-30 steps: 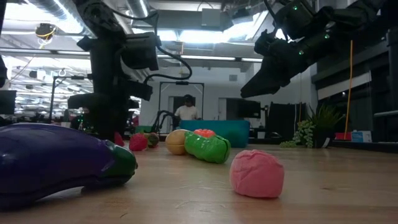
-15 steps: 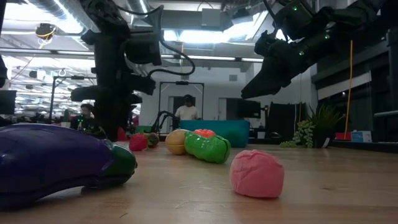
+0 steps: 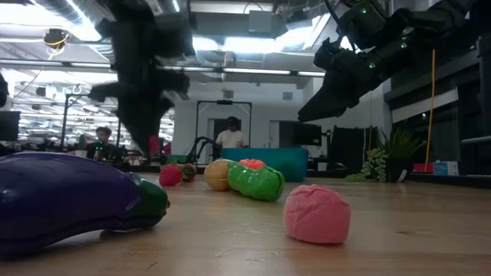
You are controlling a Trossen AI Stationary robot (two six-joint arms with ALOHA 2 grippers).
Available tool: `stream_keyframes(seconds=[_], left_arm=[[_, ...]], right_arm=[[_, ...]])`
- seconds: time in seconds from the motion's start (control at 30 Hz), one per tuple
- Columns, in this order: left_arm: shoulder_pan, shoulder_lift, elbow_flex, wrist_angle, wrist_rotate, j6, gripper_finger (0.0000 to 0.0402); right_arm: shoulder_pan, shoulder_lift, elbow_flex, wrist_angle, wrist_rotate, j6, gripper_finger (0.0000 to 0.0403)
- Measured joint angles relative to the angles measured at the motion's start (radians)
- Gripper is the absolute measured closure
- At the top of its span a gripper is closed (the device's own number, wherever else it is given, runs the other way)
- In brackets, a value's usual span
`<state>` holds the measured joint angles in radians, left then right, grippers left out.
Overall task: Pick and placing Produce into tupperware
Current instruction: Put the top red strawberry into the blue bin
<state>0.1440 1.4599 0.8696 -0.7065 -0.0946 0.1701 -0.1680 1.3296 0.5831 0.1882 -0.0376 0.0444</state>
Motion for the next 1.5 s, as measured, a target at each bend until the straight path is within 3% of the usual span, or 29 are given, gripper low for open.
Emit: stream_keyframes(seconds=[0.4, 0.7, 0.87, 1.5], left_arm=[[0.002, -0.344, -0.044, 0.052, -0.018, -0.049, 0.0271], [0.002, -0.542, -0.199, 0.29, -0.012, -0.063, 0.0272], [0.002, -0.593, -0.291, 0.46, 0.081, -0.06, 0.0271], [0.002, -0.601, -0.523, 1.02, 0.15, -0.091, 0.0272]], right_arm=[[0.003, 0.0, 0.0, 0.0, 0.0, -0.002, 0.0232], [0.009, 0.0, 0.0, 0.006, 0.0, -0.016, 0.0232], [0.017, 0.0, 0.0, 0.012, 0.0, -0.023, 0.0232], [0.047, 0.0, 0.0, 0.085, -0.018, -0.05, 0.0232]])
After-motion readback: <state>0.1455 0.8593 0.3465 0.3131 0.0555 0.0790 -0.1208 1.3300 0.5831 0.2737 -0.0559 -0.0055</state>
